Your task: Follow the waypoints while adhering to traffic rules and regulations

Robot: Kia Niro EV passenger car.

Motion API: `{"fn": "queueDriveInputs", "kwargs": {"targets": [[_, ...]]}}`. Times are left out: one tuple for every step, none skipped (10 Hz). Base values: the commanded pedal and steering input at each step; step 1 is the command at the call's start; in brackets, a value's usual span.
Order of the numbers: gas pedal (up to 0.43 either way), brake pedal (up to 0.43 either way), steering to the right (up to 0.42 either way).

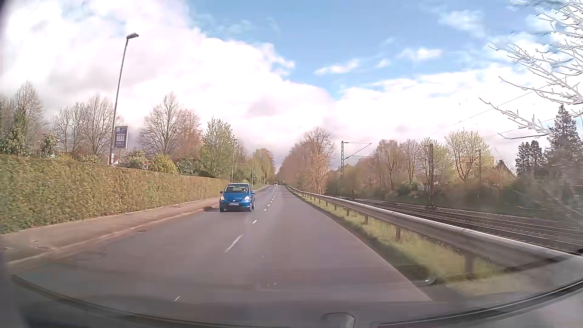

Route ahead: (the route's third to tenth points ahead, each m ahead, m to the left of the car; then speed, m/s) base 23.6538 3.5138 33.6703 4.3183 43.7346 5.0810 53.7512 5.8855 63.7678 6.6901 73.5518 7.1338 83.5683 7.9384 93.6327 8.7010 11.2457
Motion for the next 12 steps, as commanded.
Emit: {"fn": "queueDriveInputs", "kwargs": {"targets": [[0.169,0.0,-0.021],[0.169,0.0,-0.021],[0.169,0.0,-0.021],[0.169,0.0,-0.02],[0.157,0.0,-0.017],[0.157,0.0,-0.016],[0.157,0.0,-0.016],[0.157,0.0,-0.016],[0.157,0.0,-0.016],[0.157,0.0,-0.016],[0.157,0.0,-0.014],[0.157,0.0,-0.01]]}}
